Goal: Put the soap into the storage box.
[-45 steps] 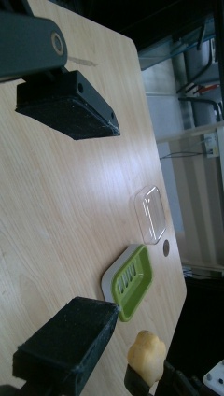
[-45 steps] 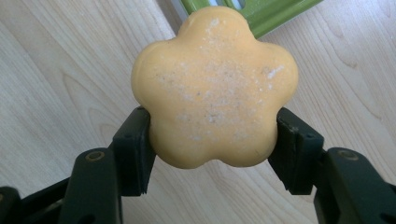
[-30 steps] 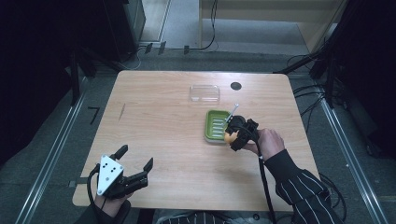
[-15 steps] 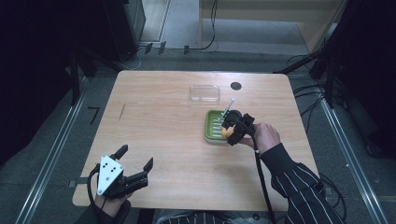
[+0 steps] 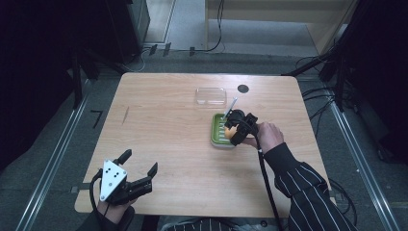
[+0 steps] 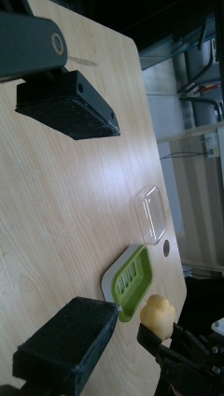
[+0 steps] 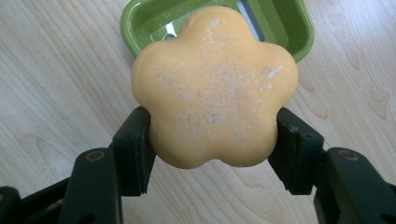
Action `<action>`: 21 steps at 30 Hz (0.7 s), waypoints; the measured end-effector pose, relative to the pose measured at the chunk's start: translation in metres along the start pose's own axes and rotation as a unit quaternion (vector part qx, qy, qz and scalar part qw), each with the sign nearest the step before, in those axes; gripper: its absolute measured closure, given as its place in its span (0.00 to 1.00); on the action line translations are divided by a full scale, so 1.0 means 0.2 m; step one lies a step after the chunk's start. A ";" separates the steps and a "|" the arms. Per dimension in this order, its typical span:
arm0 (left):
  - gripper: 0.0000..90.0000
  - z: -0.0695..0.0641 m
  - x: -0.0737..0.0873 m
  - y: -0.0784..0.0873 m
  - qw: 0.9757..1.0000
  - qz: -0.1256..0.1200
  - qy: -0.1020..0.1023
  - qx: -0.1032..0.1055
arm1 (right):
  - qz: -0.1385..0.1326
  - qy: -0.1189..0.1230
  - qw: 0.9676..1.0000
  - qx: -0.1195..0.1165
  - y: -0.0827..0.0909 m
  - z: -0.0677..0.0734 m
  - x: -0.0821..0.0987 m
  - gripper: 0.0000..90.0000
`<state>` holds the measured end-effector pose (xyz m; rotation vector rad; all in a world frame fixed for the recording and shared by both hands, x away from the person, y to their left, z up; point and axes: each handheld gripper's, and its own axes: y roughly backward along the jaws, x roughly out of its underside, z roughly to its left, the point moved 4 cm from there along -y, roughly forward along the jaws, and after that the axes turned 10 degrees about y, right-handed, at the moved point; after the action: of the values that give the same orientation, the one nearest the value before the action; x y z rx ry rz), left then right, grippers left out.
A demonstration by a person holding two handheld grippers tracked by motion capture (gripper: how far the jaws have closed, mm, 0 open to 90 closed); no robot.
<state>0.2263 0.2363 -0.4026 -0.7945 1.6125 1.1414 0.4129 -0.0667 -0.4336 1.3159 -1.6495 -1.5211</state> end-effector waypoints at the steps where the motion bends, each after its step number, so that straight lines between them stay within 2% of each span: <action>1: 0.15 0.00 0.00 0.00 1.000 0.000 0.001 0.000 | 0.001 -0.001 1.000 0.000 0.00 0.00 0.00 0.44; 21: 0.15 0.00 0.00 0.00 1.000 0.001 0.000 0.000 | 0.001 -0.008 1.000 -0.004 -0.09 -0.06 -0.07 0.44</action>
<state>0.2260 0.2367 -0.4026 -0.7928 1.6131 1.1419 0.4335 -0.0577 -0.4449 1.3016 -1.6522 -1.5386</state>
